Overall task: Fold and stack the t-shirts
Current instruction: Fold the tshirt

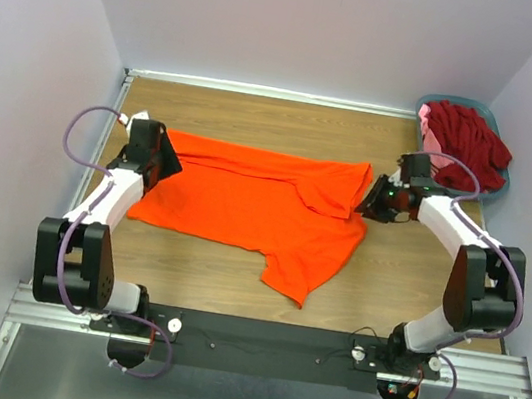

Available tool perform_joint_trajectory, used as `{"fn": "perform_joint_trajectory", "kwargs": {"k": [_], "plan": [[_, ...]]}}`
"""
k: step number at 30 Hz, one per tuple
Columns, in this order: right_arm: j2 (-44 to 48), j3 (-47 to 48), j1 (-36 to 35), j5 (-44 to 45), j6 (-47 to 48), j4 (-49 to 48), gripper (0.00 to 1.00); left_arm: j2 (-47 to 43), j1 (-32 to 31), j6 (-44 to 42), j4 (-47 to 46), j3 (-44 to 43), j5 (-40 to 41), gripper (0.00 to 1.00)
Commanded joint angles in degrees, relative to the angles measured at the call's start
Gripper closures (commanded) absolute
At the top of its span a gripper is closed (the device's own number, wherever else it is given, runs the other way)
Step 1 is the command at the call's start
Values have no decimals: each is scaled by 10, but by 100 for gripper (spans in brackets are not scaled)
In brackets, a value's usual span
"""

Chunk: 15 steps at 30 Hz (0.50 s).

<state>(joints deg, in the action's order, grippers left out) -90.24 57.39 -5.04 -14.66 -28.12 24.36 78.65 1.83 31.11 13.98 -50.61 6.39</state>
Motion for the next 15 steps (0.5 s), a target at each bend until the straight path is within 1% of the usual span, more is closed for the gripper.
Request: {"fn": "perform_joint_trajectory", "kwargs": {"k": [1, 2, 4, 5, 7, 11, 15], "plan": [[-14, 2, -58, -21, -4, 7, 63, -8, -16, 3, -18, 24, -11, 32], [-20, 3, -73, -20, -16, 3, 64, -7, -16, 4, -18, 25, -12, 32], [-35, -3, -77, -15, -28, -8, 66, -6, -16, 4, -19, 31, -9, 32], [-40, -13, -77, -10, -37, -24, 70, -3, -16, 4, -22, 33, -8, 33], [-52, -18, -77, -6, -43, -37, 71, 4, -16, 2, -23, 32, -9, 33], [-110, -2, -76, 21, -36, -47, 72, 45, -16, 4, -40, 27, -17, 35], [-148, 28, -69, 57, -25, -46, 73, 98, -58, 9, -41, -5, -29, 35]]}}
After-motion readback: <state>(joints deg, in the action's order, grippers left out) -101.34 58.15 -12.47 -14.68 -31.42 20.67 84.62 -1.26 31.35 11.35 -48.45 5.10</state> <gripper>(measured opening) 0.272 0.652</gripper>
